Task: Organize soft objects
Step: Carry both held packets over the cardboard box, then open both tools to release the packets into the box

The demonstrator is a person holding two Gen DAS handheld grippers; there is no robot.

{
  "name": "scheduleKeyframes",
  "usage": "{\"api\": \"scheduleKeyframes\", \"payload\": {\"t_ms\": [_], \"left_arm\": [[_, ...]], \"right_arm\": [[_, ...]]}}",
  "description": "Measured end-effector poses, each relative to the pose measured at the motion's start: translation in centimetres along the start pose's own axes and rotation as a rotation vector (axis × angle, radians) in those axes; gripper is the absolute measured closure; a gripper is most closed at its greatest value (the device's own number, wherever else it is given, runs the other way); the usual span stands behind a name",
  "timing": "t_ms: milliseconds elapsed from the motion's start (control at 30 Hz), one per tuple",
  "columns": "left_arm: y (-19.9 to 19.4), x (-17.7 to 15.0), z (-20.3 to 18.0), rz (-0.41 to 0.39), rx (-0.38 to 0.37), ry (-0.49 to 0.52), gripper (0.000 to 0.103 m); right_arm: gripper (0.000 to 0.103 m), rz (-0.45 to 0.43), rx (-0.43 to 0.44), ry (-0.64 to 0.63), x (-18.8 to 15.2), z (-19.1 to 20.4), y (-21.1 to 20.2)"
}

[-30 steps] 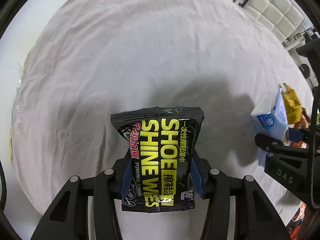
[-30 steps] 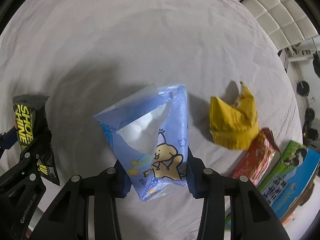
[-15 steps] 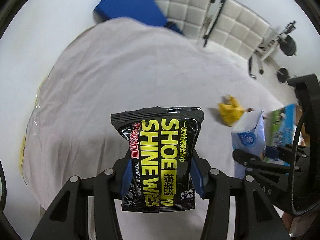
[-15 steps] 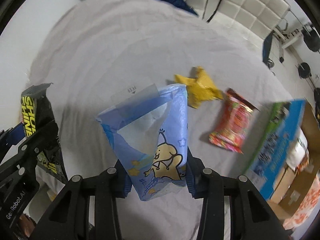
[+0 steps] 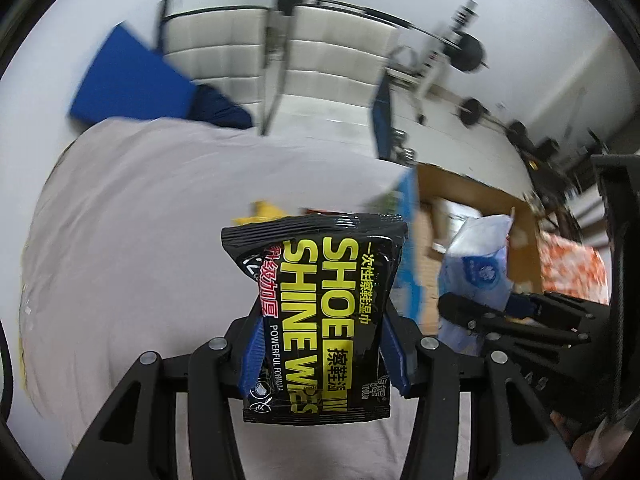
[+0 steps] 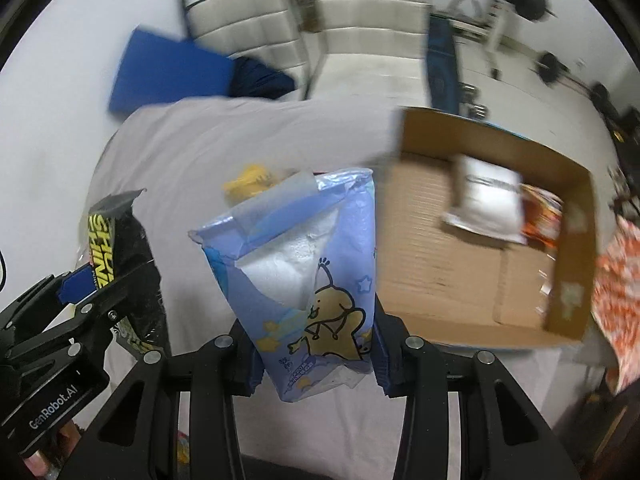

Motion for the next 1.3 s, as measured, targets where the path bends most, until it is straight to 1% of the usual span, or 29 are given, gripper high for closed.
{"api": "scheduleKeyframes", "payload": {"t_ms": [67,133,267,300,400,567,700,833,967,1133,1300], "left_arm": [[1.0,0.3,-3.4,0.020,-0.024,0.048,0.056],[2.2,1.0,-5.9,0.033,-0.040,0.079,0.056],[5.0,1.8,-10.5,0.063,-0.057,0.120,0.056],[5.3,1.7,-11.5,0.066,-0.057,0.127,0.056],[8.2,2.7,-14.2,0.095,-0.053,0.147,0.056],[12.7,4.3,-17.4,0.144,-0.025,0.164,0.056],[16.6,5.2,-18.1,0.208,-0.002,0.162,0.056],[20.9,6.5,-18.6,0.271,0.021,0.128,0.056],[24.0,7.0,-18.6,0.316,0.060,0.135,0.056],[27.3,7.0,-18.1,0.358,0.112,0.146,0.055],[28.7,6.8,-17.6,0.372,0.154,0.147,0.053]], "right_arm": [[0.058,-0.002,-0.016,0.056,-0.5,-4.6,-0.3],[0.058,0.001,-0.039,0.103,-1.0,-8.2,-0.4],[0.058,0.021,-0.079,0.196,-1.7,-16.1,0.9],[0.058,0.027,-0.088,0.207,-1.7,-17.6,1.3],[0.058,0.051,-0.121,0.246,-2.0,-22.4,3.2],[0.058,0.106,-0.170,0.270,-1.6,-27.6,6.9],[0.058,0.151,-0.195,0.273,-1.1,-30.3,10.9],[0.058,0.199,-0.200,0.260,-0.8,-31.4,14.2],[0.058,0.239,-0.219,0.243,-0.4,-32.2,16.8],[0.058,0.283,-0.210,0.235,-0.5,-32.6,19.0],[0.054,0.334,-0.203,0.218,-1.2,-32.4,20.9]]}}
Point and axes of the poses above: each gripper's, at about its wrist camera, not at the fingertips, and y roughly the way its jaws point, z to its left, x to its top, the point moved 8 cm from there along y, roughly the way its jaws point, and after that the axes turned 7 degrees about -x, right-handed, at the moved point
